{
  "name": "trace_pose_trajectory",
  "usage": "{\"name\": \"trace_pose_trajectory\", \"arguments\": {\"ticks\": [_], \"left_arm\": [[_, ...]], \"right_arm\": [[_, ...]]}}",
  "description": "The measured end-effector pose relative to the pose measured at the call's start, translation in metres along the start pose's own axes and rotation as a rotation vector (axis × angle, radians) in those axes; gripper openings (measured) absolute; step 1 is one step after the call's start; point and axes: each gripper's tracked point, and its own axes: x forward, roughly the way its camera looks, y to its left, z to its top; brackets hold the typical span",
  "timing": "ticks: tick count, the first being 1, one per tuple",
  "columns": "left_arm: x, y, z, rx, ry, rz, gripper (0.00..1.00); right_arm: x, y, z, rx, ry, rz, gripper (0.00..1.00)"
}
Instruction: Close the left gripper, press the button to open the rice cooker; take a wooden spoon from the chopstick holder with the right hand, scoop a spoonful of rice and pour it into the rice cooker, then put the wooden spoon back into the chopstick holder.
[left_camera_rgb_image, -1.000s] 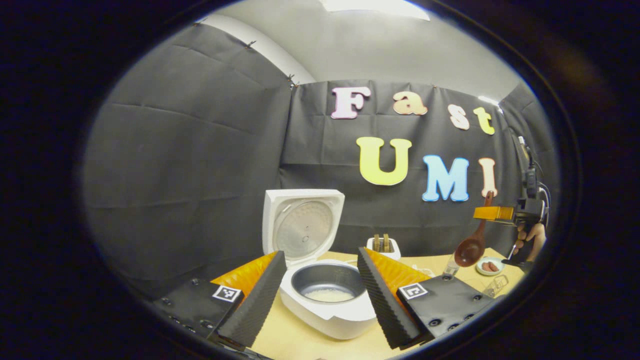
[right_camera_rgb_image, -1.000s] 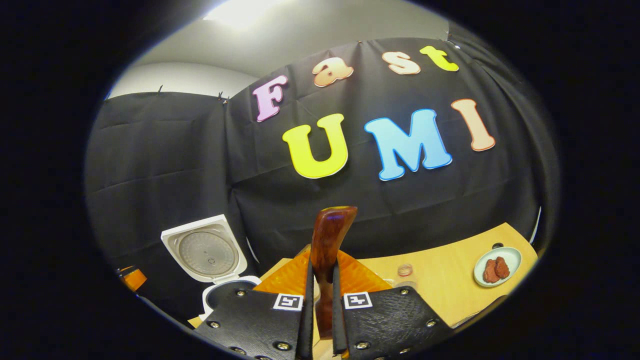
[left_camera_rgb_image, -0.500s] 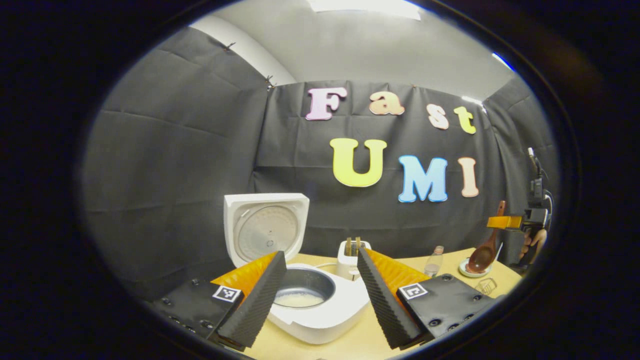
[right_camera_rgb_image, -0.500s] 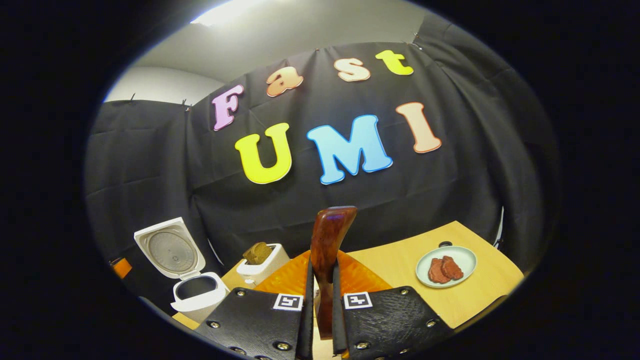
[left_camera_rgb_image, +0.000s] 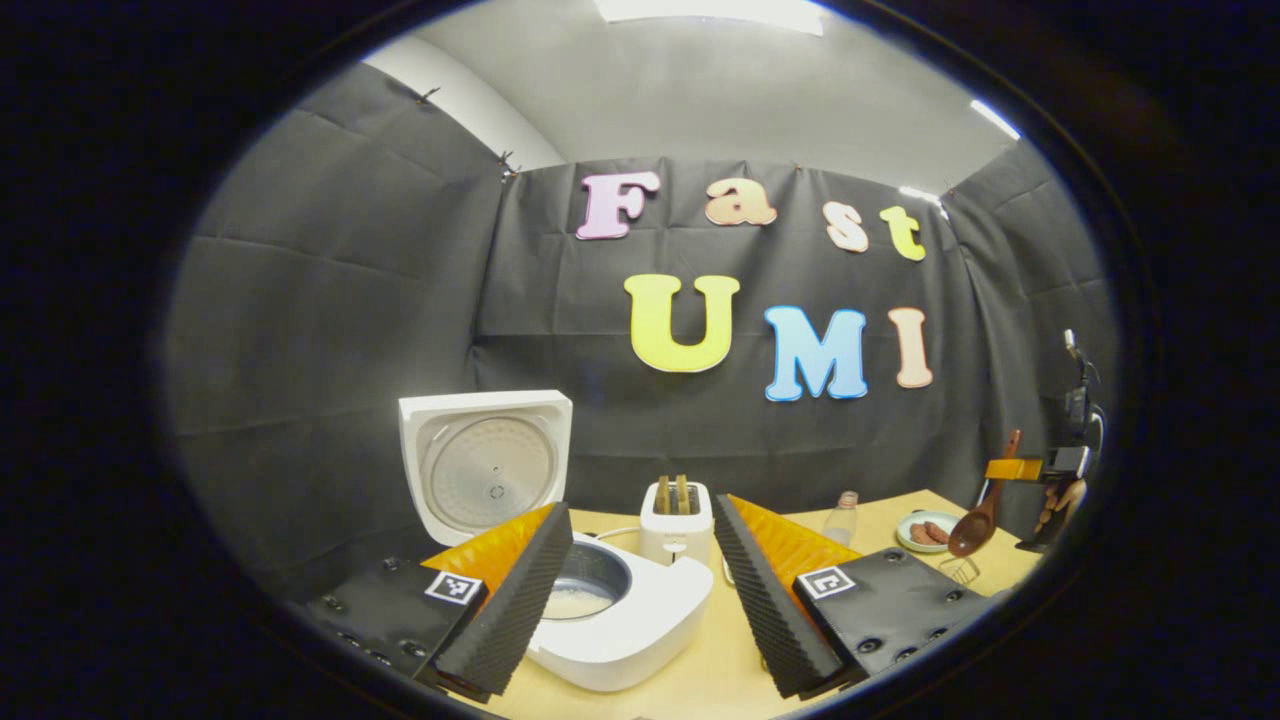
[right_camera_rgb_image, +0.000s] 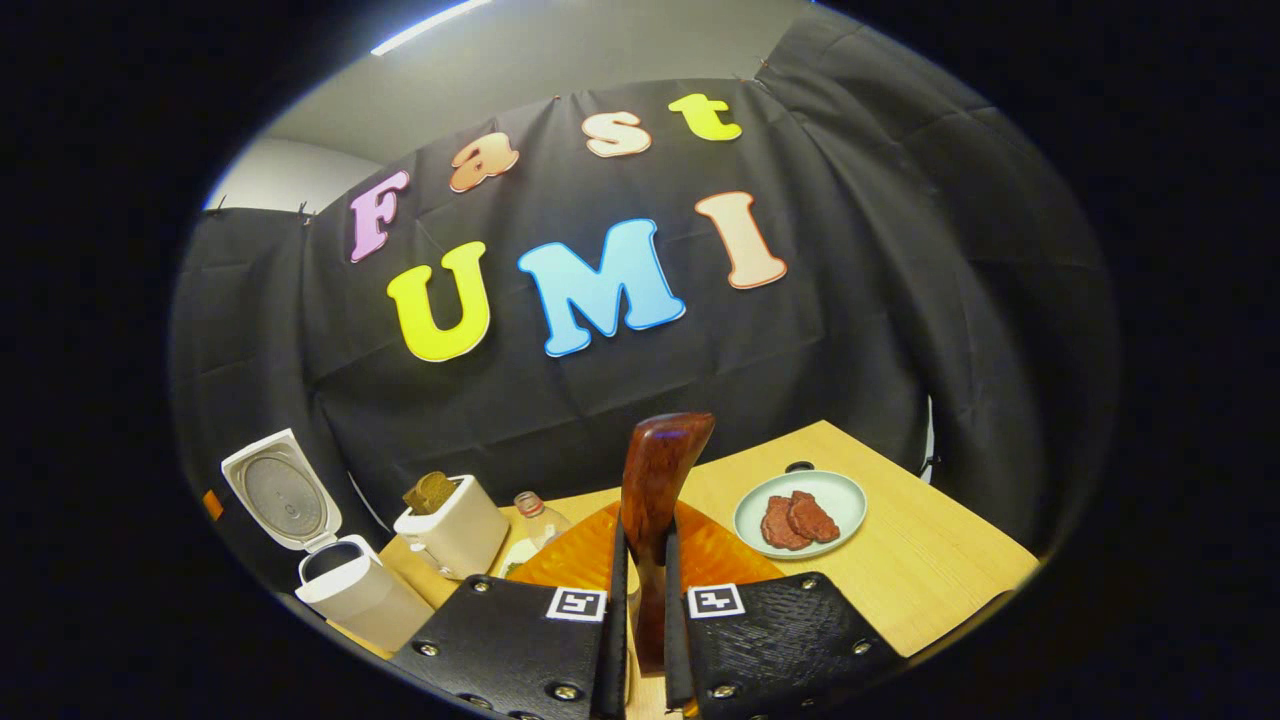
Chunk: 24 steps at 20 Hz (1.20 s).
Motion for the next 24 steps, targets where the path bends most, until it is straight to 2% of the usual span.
{"name": "trace_pose_trajectory", "arguments": {"ticks": [8,12,17,19,22,24], "left_arm": [[-0.001,-0.005,0.002,0.04,0.001,0.002,0.99],[0.0,-0.005,-0.001,0.037,0.006,0.002,0.99],[0.001,-0.01,-0.003,0.027,0.008,-0.005,0.99],[0.002,-0.015,-0.003,0.024,0.007,-0.014,0.99],[0.004,-0.016,-0.001,0.027,0.003,-0.022,0.99],[0.006,-0.018,0.0,0.013,-0.001,-0.029,0.98]], "right_arm": [[0.004,-0.037,-0.042,0.097,0.071,-0.083,0.16],[-0.002,-0.047,-0.045,0.088,0.069,-0.11,0.16],[-0.007,-0.047,-0.055,0.123,0.097,-0.1,0.16],[-0.009,-0.042,-0.057,0.151,0.112,-0.071,0.16],[-0.017,-0.046,-0.043,0.129,0.069,-0.073,0.39],[-0.02,-0.05,-0.032,0.068,0.035,-0.098,0.77]]}}
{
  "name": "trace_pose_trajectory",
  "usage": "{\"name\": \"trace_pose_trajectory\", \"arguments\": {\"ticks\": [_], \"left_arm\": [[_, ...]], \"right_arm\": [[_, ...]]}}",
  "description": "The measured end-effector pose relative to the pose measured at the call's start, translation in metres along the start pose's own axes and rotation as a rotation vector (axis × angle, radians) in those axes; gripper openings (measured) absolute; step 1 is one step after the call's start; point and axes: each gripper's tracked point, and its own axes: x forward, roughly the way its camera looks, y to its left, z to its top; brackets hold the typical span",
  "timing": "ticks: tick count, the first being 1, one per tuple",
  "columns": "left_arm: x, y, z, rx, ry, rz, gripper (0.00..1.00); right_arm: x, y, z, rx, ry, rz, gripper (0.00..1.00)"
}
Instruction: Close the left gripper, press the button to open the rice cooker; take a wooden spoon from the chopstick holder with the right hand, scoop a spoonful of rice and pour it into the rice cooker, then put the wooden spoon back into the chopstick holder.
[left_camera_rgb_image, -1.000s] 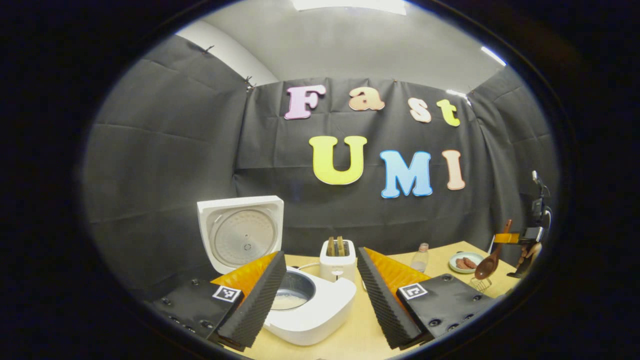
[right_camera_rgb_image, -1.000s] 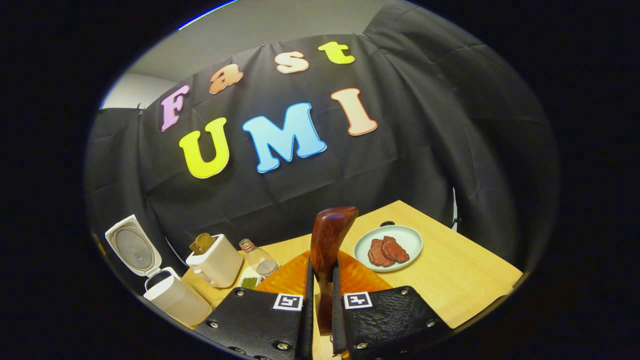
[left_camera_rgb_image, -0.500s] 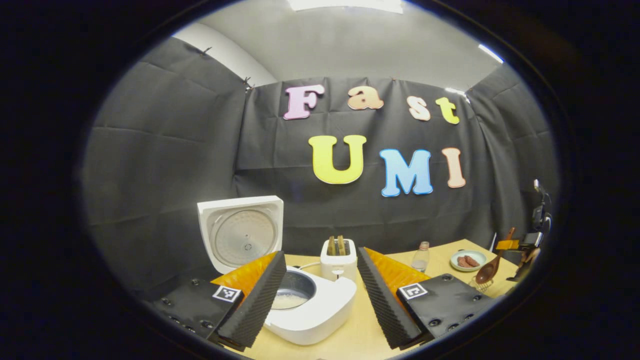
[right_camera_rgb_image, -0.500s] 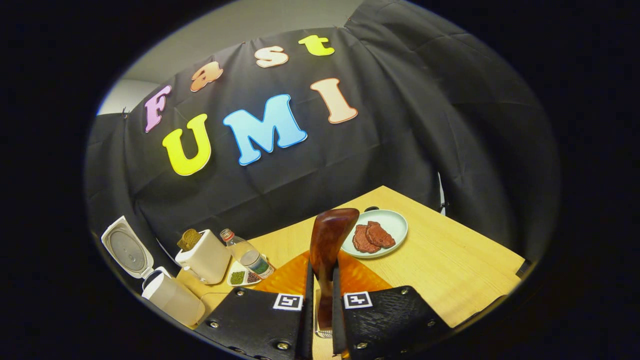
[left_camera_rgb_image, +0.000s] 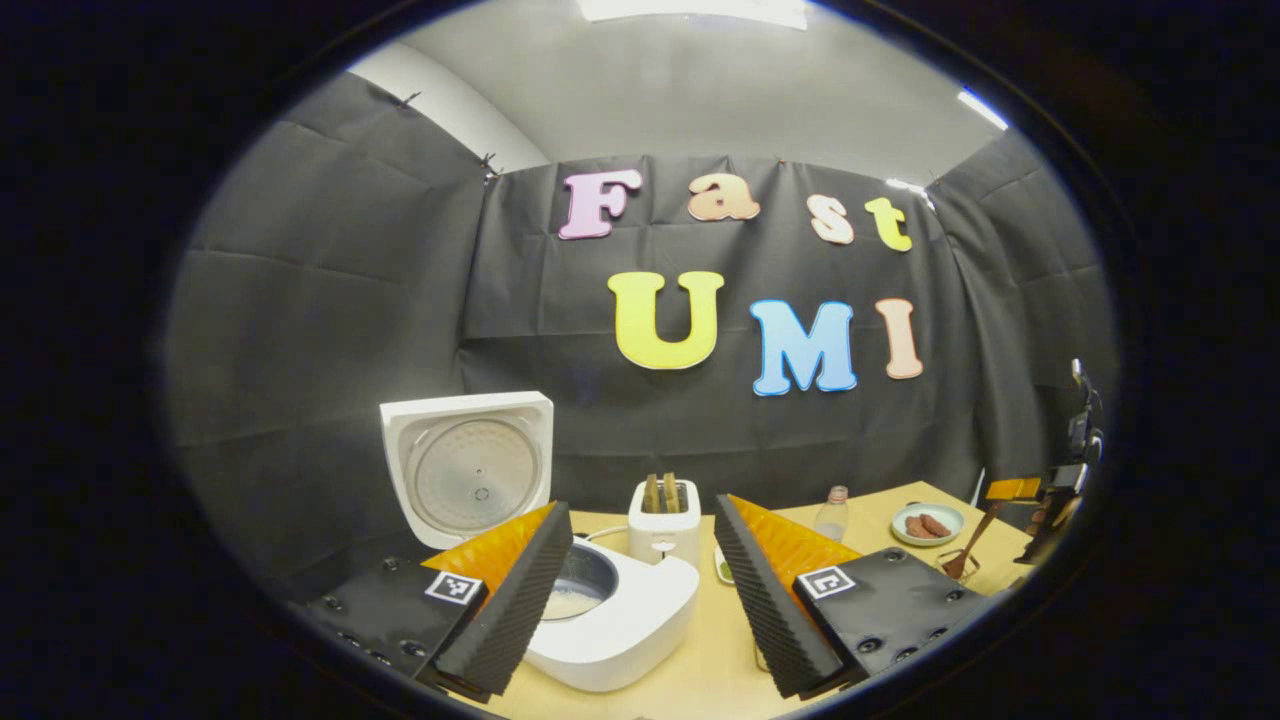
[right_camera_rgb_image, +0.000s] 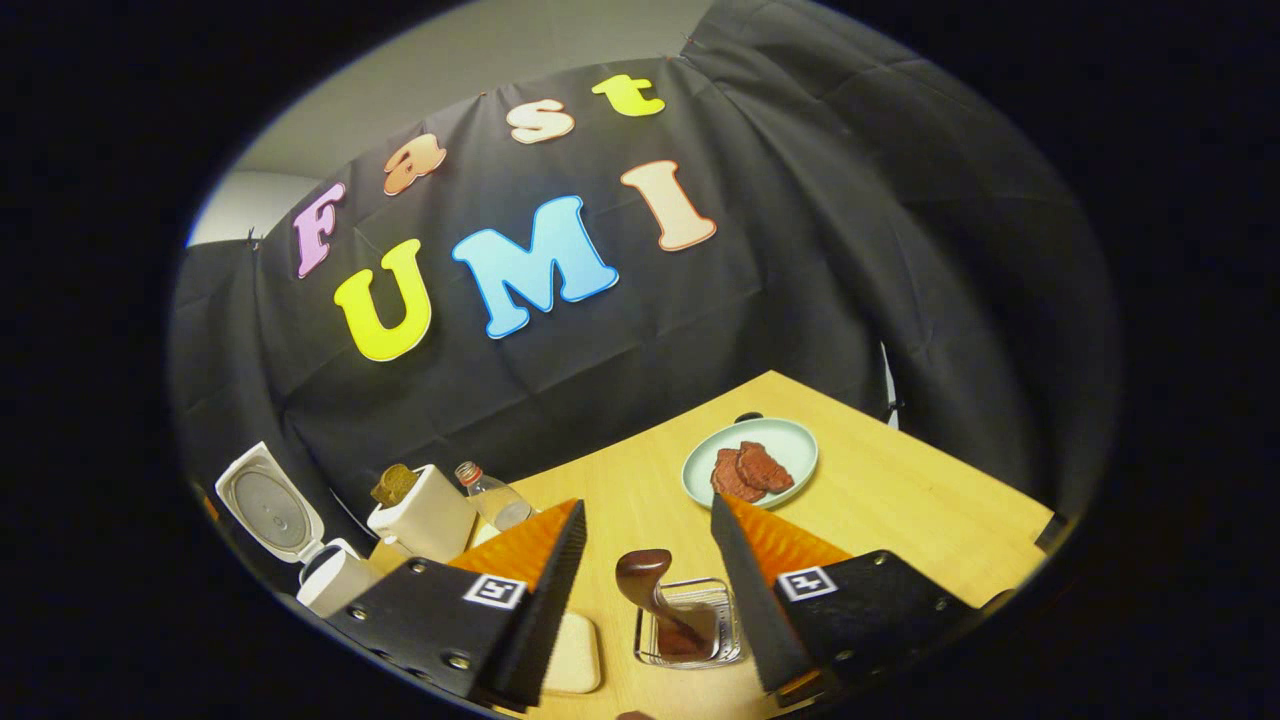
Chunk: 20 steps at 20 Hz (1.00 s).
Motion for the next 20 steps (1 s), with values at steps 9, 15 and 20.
{"name": "trace_pose_trajectory", "arguments": {"ticks": [9,15,20], "left_arm": [[0.019,0.03,0.016,0.013,-0.034,0.066,0.99],[0.06,0.085,0.052,0.044,-0.079,0.193,0.99],[0.1,0.133,0.091,0.088,-0.127,0.292,0.98]], "right_arm": [[-0.043,0.019,0.065,-0.18,-0.171,-0.03,0.98],[-0.063,0.037,0.08,-0.229,-0.211,-0.017,0.98],[-0.069,0.04,0.074,-0.254,-0.208,-0.033,0.98]]}}
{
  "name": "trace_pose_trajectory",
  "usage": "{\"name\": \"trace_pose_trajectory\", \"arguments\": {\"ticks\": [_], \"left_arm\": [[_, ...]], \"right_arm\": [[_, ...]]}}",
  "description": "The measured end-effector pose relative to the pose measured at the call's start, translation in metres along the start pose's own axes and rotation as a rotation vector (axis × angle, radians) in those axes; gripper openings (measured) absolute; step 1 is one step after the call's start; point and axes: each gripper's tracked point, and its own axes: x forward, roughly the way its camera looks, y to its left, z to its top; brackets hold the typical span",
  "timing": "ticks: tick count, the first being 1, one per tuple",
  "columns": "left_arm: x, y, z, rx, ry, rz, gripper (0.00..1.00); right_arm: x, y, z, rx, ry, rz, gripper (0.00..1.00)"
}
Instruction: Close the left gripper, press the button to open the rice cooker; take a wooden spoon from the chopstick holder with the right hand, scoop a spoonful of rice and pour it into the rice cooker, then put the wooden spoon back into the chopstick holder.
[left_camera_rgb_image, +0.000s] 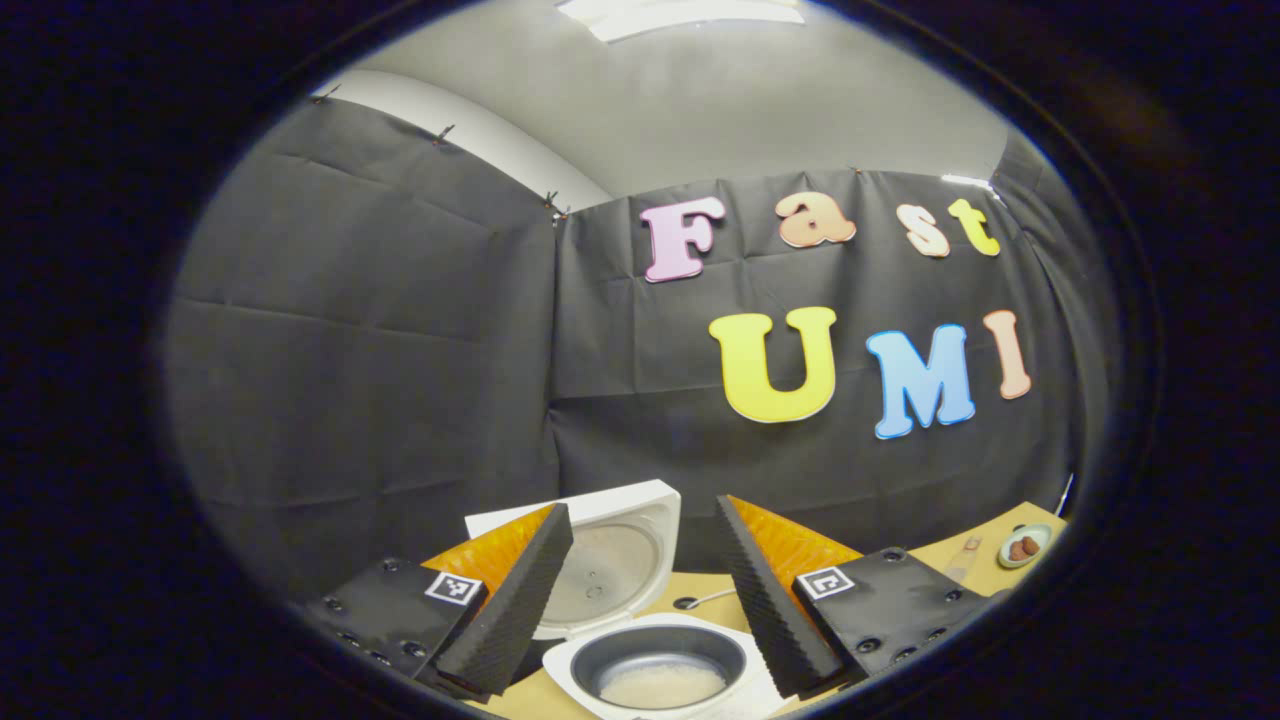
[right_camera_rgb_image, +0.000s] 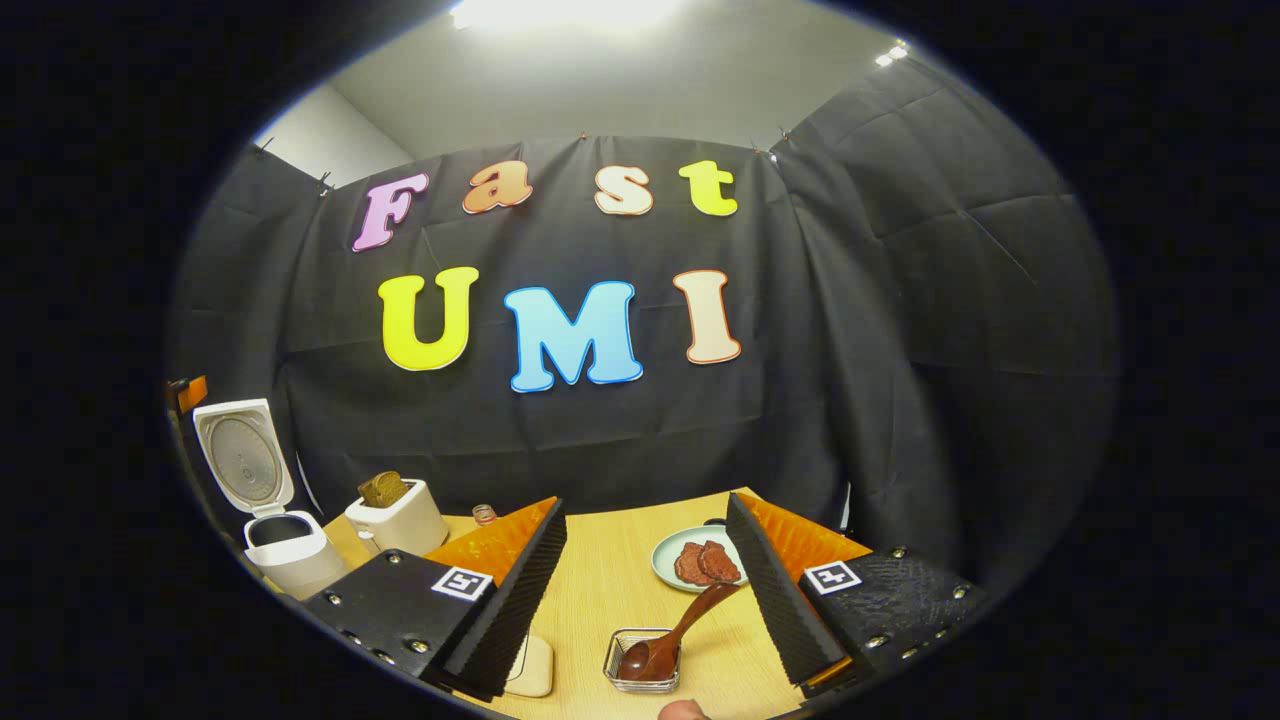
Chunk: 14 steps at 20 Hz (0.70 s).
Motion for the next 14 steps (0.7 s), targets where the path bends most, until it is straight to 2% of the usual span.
{"name": "trace_pose_trajectory", "arguments": {"ticks": [7,10,14], "left_arm": [[0.076,0.035,0.013,-0.015,0.002,0.086,0.99],[0.113,0.044,0.004,-0.032,0.04,0.095,0.99],[0.157,0.062,-0.019,0.001,0.109,0.135,0.99]], "right_arm": [[-0.009,0.002,-0.015,-0.006,0.028,-0.024,0.98],[-0.013,0.001,-0.017,-0.013,0.031,-0.032,0.98],[-0.02,0.0,-0.025,-0.027,0.046,-0.032,0.98]]}}
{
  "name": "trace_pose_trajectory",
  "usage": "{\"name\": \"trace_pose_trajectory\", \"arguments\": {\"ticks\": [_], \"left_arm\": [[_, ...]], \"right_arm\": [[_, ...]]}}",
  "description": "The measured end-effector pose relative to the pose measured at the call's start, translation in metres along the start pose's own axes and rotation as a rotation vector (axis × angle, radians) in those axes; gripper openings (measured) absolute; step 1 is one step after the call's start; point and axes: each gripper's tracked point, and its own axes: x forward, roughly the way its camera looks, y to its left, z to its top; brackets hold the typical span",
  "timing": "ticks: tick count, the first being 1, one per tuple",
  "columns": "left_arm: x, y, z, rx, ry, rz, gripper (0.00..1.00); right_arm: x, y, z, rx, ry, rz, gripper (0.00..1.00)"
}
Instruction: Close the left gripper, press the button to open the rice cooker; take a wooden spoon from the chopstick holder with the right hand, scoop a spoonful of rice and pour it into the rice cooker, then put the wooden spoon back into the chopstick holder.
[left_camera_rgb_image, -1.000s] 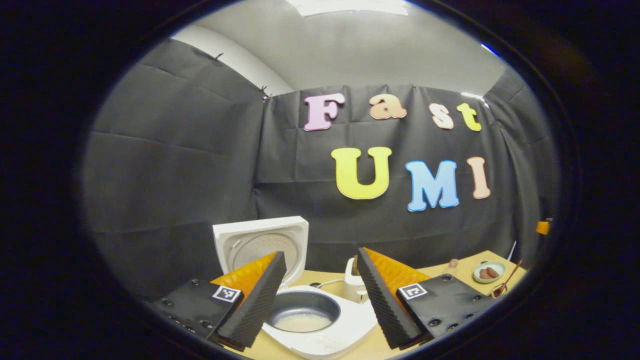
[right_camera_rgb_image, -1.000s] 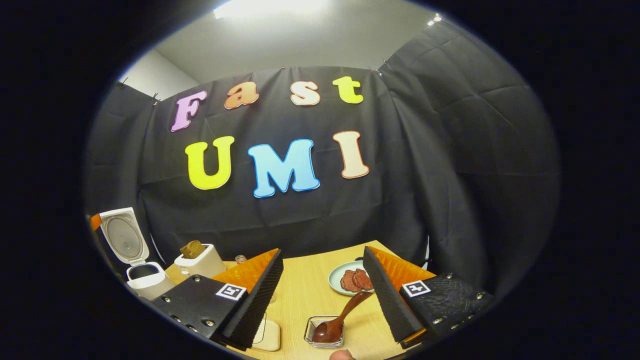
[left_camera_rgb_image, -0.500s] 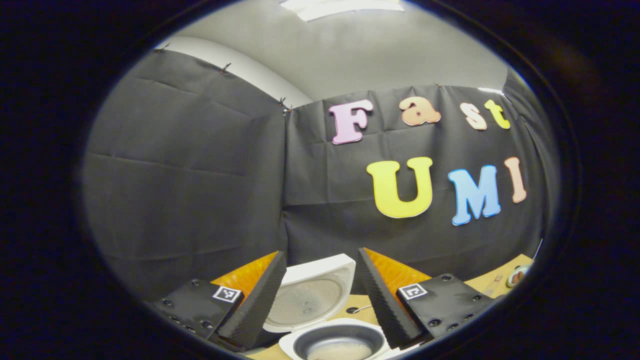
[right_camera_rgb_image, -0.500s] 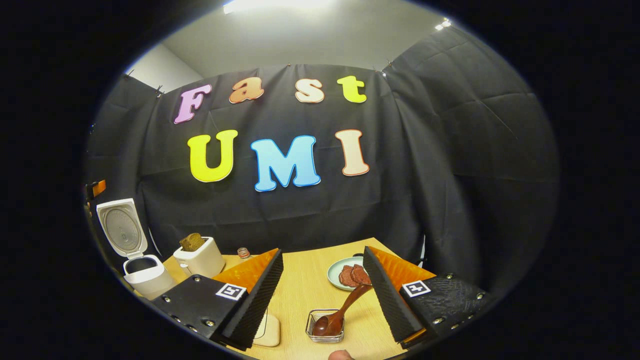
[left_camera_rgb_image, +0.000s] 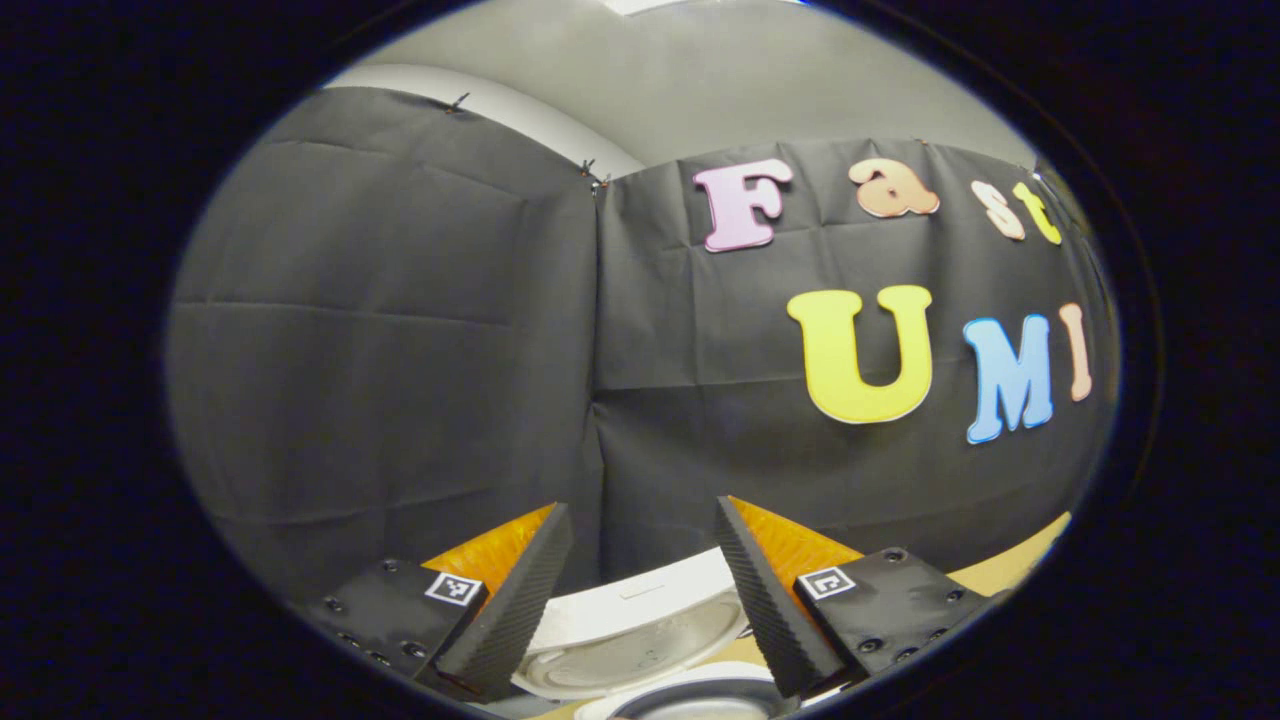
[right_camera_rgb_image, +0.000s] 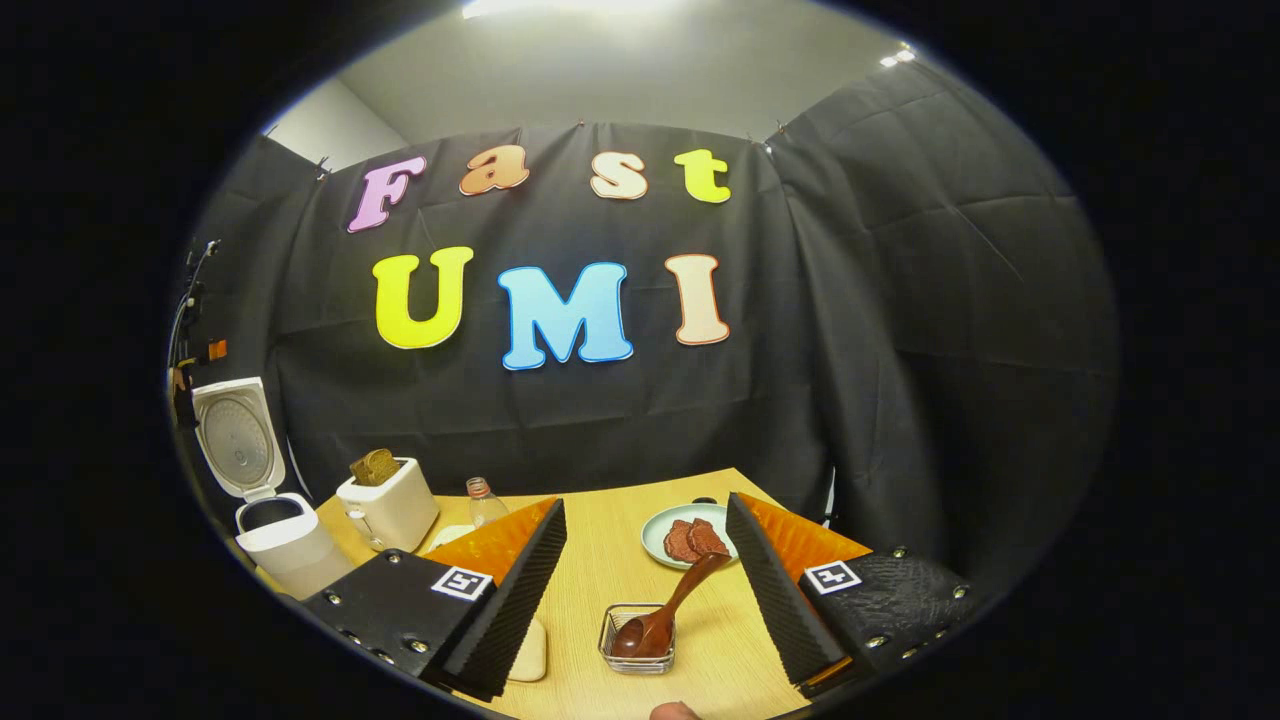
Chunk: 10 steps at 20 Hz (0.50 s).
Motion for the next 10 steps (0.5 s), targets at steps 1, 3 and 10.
{"name": "trace_pose_trajectory", "arguments": {"ticks": [1,3,10], "left_arm": [[0.008,0.0,-0.008,-0.005,0.027,0.007,0.99],[0.023,0.005,-0.026,-0.008,0.086,0.033,0.99],[0.033,0.002,-0.058,-0.045,0.195,0.059,0.99]], "right_arm": [[-0.001,0.0,-0.001,-0.007,0.004,0.0,0.98],[-0.002,-0.002,-0.002,-0.02,0.006,-0.001,0.98],[0.001,-0.006,0.002,-0.042,0.006,0.019,0.98]]}}
